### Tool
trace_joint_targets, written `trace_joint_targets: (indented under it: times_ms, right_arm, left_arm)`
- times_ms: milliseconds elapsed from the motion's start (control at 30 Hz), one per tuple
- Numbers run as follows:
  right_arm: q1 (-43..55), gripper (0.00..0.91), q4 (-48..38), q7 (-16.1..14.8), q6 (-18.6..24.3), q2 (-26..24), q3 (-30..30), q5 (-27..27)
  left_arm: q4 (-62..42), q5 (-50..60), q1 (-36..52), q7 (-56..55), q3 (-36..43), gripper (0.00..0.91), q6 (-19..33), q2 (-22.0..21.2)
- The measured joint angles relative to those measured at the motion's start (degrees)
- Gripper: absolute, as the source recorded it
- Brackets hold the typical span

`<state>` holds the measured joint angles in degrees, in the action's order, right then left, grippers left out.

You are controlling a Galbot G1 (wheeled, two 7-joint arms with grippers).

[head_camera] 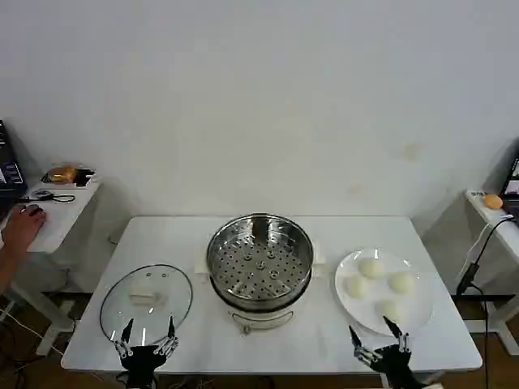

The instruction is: Take steamed baozi put them in steamer then cover it.

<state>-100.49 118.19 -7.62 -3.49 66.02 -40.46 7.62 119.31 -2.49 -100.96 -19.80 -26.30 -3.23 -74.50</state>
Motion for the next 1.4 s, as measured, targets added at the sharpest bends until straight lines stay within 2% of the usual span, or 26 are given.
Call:
trace_joint_targets:
  times_ms: [133,233,500,667,800,967,1233,1400]
  right_arm:
    - [3.0,0.907,-1.6,-1.5,-2.2,-5.2,-2.0,-3.7]
    - [5.9,0.907,-3.8,-3.8,-3.5,-10.3,-3.0,-6.5]
    - [14.2,0.907,-12.1,-13.7,-3.5,-25.5,-2.8,-14.3]
    - [20.4,0.907,-17.2,-20.4,-1.6,-33.7,0.6,-17.8]
    - [28.5,0.907,-21.3,-25.4,0.8,-38.1,7.2,-19.3]
    - [42.7,0.907,-26.7,-30.7,3.7,-40.2,20.5,-20.3]
    - [65.6,0.907,-36.7,-39.7,6.1,-37.3,43.0,-21.0]
    - [76.6,0.907,-42.4,-43.6,6.6,-34.1,54.0,-22.0]
  left_arm:
    - [0.2,2.6,0.6,2.5,-0.5,0.907,-1.1,-0.1]
    - [0.1,4.2,0.9,4.0,-0.8,0.907,-1.5,-0.1]
    - [0.0,8.3,2.0,6.2,-0.7,0.907,-1.9,-0.6]
    - [0.0,10.2,2.1,6.9,-0.9,0.907,-1.9,-0.5]
    - [-0.1,11.1,2.4,7.2,-1.3,0.907,-2.0,-0.7]
    - [0.3,11.9,2.7,7.5,-1.9,0.907,-2.2,-0.8]
    - [0.1,12.6,3.4,7.8,-2.5,0.907,-2.3,-1.1]
    - [-0.3,13.0,4.1,8.0,-2.4,0.907,-2.5,-1.6]
